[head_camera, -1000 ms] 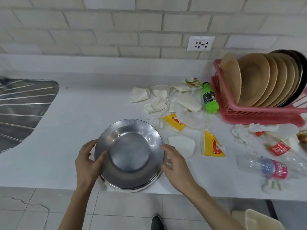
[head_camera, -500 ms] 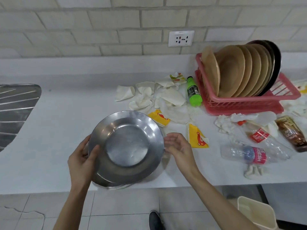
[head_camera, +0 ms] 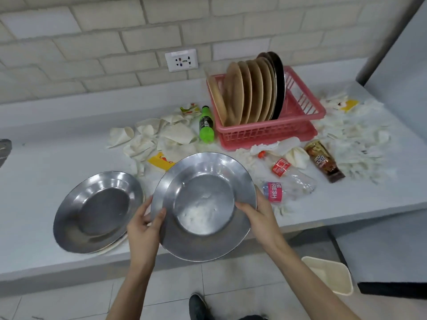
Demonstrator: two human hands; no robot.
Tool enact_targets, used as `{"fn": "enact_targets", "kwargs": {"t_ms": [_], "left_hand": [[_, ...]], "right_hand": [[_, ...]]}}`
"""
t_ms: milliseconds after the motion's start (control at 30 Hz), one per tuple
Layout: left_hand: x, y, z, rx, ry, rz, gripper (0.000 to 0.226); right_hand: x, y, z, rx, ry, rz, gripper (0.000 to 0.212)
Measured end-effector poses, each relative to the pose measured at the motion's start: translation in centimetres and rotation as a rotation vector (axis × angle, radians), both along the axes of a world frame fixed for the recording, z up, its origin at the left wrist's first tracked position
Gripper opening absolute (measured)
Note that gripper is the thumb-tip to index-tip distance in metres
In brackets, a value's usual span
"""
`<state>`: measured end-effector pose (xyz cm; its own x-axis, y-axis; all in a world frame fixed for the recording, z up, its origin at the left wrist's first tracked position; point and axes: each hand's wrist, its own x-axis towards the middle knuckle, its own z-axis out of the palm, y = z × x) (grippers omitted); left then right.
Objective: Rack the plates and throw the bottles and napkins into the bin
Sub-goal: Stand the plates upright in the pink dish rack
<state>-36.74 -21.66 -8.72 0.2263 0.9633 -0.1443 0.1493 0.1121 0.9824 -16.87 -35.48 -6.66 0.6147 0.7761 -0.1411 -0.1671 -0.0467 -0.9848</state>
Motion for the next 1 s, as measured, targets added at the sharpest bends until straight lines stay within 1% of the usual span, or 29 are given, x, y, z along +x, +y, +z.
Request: {"fn": "enact_targets", "kwargs": {"t_ms": [100,267,433,500,633,833,1000], "left_hand": [[2.6,-3.6,-0.2,-0.028,0.021,-0.014,0.043],[6.5,-8.8,-0.9,-0.059,0.034,-0.047,0.042],[9.6,-11.7,-1.3,-0.089,0.036,-0.094,0.04],[10.6,-12.0,-1.1,-0.081,0.04,-0.115,0.042],[12.6,-12.0,-0.7,-0.061,0.062,-0.165,0.043],[15.5,-10.4,-1.1,-0.034,0.101,-0.226,0.052],[18.4,-8.2,-0.6,-0.014,0.1,-0.348,0.045]], "right_hand": [[2.4,-4.1,0.1,-0.009,-0.056,-0.015,0.05],[5.7,-9.7,0.7,-0.035,-0.14,-0.03,0.054],[8.5,-12.9,1.9,-0.01,-0.22,-0.027,0.071],[9.3,-13.5,2.6,-0.016,-0.257,-0.024,0.076],[10.8,-14.0,2.8,-0.035,-0.301,-0.07,0.07],[13.2,-13.0,3.8,-0.022,-0.316,-0.103,0.073],[16.1,-10.4,5.9,0.001,-0.383,-0.118,0.074]]}}
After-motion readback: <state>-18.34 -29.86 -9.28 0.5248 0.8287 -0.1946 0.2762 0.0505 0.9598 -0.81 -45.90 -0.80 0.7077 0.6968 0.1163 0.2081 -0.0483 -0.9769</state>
